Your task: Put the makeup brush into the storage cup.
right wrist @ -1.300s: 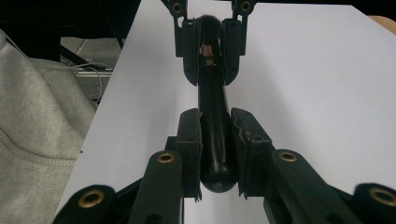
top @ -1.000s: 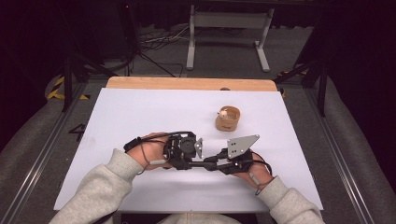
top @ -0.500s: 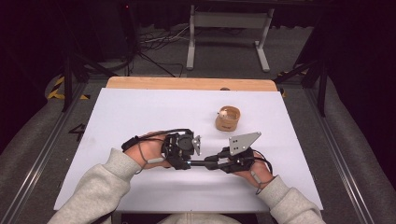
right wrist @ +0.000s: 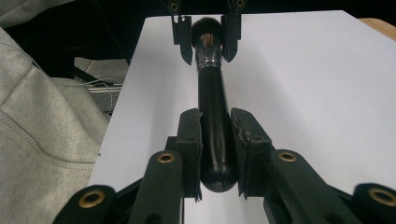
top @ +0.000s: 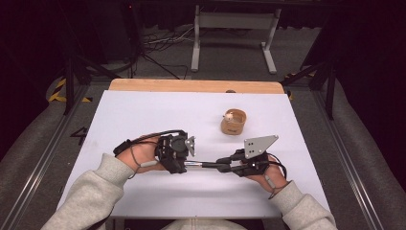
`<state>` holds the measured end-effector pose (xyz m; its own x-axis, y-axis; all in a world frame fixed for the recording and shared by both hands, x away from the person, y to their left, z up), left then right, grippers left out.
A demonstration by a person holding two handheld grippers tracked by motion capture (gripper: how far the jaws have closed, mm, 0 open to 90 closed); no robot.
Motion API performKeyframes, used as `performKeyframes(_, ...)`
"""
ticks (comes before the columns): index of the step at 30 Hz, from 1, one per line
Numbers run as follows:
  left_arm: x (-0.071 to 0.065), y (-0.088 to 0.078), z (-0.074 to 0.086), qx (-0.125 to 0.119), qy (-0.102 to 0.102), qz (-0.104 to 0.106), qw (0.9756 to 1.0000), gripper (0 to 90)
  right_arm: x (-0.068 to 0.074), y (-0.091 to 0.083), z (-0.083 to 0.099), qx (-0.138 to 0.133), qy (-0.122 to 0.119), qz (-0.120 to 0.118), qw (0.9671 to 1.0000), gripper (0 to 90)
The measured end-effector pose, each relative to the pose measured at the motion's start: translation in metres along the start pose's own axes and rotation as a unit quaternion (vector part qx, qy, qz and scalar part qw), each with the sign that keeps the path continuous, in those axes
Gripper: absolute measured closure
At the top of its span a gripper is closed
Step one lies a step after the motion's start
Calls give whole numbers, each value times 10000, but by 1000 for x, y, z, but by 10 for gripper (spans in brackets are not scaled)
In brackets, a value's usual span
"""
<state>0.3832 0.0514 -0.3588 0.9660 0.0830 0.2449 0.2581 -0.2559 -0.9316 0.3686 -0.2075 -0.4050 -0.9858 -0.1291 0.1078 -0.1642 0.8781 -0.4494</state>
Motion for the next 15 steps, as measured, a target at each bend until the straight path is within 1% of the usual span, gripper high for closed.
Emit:
performKeyframes(1, 0, 0, 1, -3, -21, 29, 10000, 577, 0, 0, 0, 0, 0, 0, 10000, 745)
performKeyframes(2, 0, 0, 2, 21, 12, 18, 10000, 578, 0, -1, 0, -6, -14, -3, 10000, 745)
performKeyframes(3, 0, 0, 3, 29, -23, 26, 10000, 580, 0, -1, 1, -18, -13, -4, 10000, 744)
performKeyframes(5, 0, 1, 4, 3, -8, 27, 10000, 605, 1, -2, 1, -39, 0, -10, 10000, 745)
performKeyframes(6, -1, 1, 5, 35, -50, 46, 10000, 605, 1, -2, 2, -51, -2, -30, 10000, 745)
performKeyframes(7, 0, 2, 5, -10, 24, 46, 10000, 628, 1, -2, 3, -62, 3, -24, 10000, 744)
performKeyframes(8, 0, 1, 5, -7, 39, 65, 10000, 640, 1, -3, 3, -72, 13, -25, 10000, 745)
performKeyframes(10, -1, 1, 5, -38, -11, 91, 10000, 672, 1, -3, 4, -85, 3, -30, 10000, 744)
performKeyframes(11, 0, 0, 5, -22, 17, 106, 9999, 683, 2, -3, 4, -99, 3, -34, 9999, 744)
performKeyframes(12, -1, -1, 5, -25, 1, 122, 9999, 689, 2, -4, 4, -111, 3, -33, 9999, 744)
performKeyframes(14, 0, -2, 5, -63, 61, 89, 9999, 702, 2, -4, 5, -122, -12, -39, 9999, 744)
performKeyframes(15, -1, -2, 5, -95, -7, 79, 9999, 714, 2, -5, 5, -135, -26, -37, 9999, 743)
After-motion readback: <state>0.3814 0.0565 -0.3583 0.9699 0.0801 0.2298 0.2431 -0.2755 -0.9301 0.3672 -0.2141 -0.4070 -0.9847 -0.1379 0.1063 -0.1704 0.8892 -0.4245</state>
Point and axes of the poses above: each handheld gripper's, and its own axes: y roughly forward along the jaws, z roughly out of its underside, x roughly to its left, the point moved 1 cm from there along y, roughly forward along the jaws, and after that the axes turned 14 degrees about -z, right-handed, at the moved point
